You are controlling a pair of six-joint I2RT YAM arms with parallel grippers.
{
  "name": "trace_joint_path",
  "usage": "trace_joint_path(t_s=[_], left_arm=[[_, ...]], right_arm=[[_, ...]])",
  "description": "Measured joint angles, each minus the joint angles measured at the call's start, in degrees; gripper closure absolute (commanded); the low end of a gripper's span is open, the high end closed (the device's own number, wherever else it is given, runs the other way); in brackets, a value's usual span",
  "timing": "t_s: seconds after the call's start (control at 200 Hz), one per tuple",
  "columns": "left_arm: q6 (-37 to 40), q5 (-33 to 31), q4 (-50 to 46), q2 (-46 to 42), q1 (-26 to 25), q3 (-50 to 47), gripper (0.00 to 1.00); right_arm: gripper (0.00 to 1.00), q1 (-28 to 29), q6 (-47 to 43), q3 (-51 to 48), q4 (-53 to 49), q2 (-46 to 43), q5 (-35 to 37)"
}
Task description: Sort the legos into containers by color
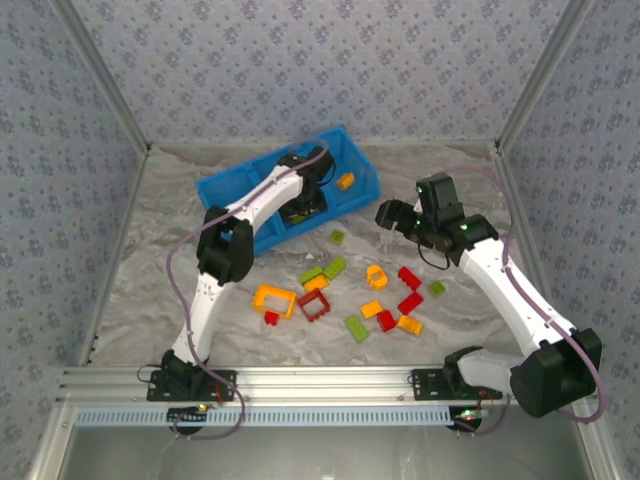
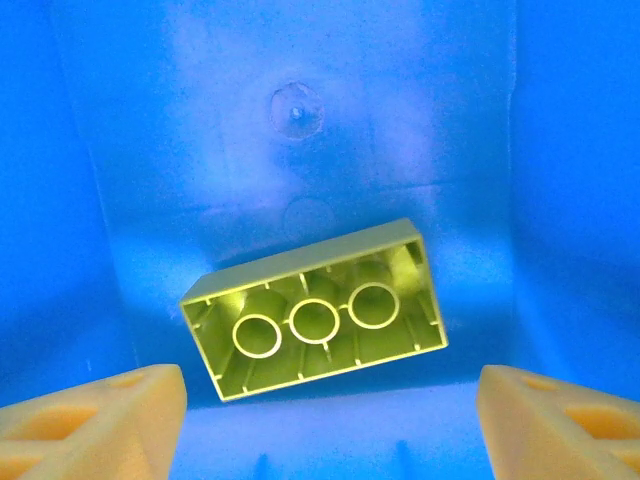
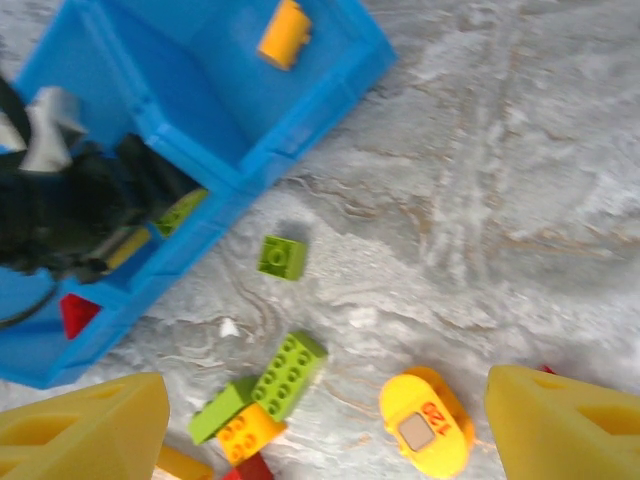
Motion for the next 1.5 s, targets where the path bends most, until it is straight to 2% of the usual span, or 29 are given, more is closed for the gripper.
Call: trace_joint_path(t_s=[0.2,0.435,0.505,0.67,0.794,0.879,1.084,1.274,1.369,1.504], left_arm=[[1.75,-0.20,-2.19,0.00,-0.07,2.25,0.15],[2.89,-1.09,-3.56,-4.07,-0.39,1.79,0.13],[3.50,-1.51,-2.69,-9.29,-0.79,-2.60,0.12],[3.93,-0.59,0.00,-26.53,-2.21,-19.58,0.12],[4.35,1.29,2.91,-32.68,-2.34,-28.87,0.15],[4.72,1.81,4.55,-30.71,-1.31,-30.36,0.16],[6.10,3.91,10.67,-19.41,2.56,-26.14,0.22],[7.50,4.52,13.22,-19.19,2.36,-26.12,0.32],[8.41,4.42,13.14,-19.17,2.25,-25.99,0.51],[8.83,3.58,12.85,-19.17,2.25,-24.61,0.49]], right_arm=[[0.20,1.33,0.00,-0.02,-6.60,0.07,4.74],[0.23,10.01,-7.28,-1.90,-10.05,7.08,5.25],[0.21,11.63,-10.12,-2.64,-10.86,11.45,4.79],[0.22,13.40,-14.69,-2.56,-11.43,19.82,4.66],[0.22,12.55,-15.58,-1.81,-11.32,21.88,5.16],[0.22,12.09,-15.54,0.09,-11.26,21.86,5.27],[0.22,12.07,-15.10,1.97,-10.88,21.27,5.25],[0.22,11.76,-14.58,1.92,-10.88,18.47,5.25],[0.22,11.19,-14.38,1.64,-10.80,17.09,5.22],[0.21,10.27,-14.29,1.07,-10.78,16.72,4.37]])
